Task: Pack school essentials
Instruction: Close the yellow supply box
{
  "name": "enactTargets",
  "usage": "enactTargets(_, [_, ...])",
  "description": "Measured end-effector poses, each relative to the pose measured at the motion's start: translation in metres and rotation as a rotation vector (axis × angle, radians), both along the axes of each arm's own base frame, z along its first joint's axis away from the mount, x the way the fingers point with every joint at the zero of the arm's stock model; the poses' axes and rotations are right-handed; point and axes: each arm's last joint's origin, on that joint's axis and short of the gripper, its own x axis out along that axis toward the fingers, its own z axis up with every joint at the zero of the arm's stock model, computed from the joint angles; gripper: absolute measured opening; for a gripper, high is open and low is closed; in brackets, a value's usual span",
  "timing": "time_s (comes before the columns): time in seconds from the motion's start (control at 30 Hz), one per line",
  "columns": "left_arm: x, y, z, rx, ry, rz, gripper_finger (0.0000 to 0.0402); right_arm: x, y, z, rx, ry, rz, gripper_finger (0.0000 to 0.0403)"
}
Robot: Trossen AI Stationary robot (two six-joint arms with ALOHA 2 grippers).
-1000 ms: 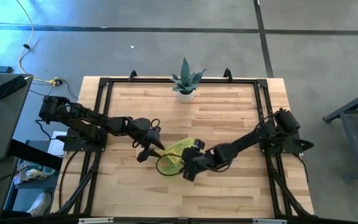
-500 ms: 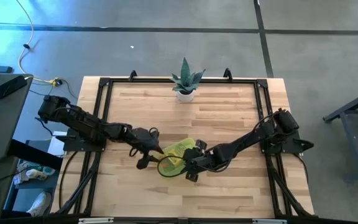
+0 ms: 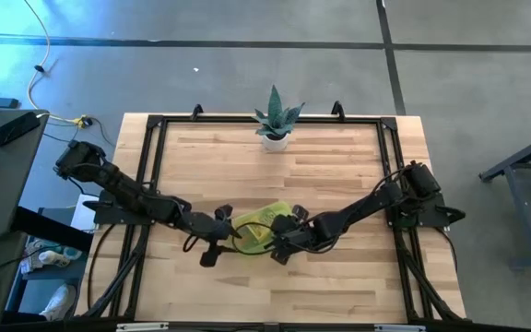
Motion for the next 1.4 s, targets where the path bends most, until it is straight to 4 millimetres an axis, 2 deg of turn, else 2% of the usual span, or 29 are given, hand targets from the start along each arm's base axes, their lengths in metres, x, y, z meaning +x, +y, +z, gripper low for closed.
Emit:
enactTargets(0.23, [-0.007, 0.0, -0.008, 0.034, 0.099, 0.085, 0.0199, -0.001, -0.003, -0.001, 0.028, -0.024, -0.141, 0.0181])
enactTargets(0.47, [-0.009, 0.002, -0.01, 0.078, 0.114, 0.142, 0.0199, -0.003, -0.006, -0.002, 0.057, -0.038, -0.25, 0.0181])
enactTargets(1.2, [-0.006, 0.027, -0.012, 0.15, 0.146, 0.226, 0.0199, -0.002, 0.008, 0.0, 0.183, -0.113, -0.302, 0.0181])
enactTargets(1.4, [-0.005, 0.03, -0.012, 0.15, 0.145, 0.223, 0.0199, -0.003, 0.009, -0.001, 0.158, -0.113, -0.295, 0.0181])
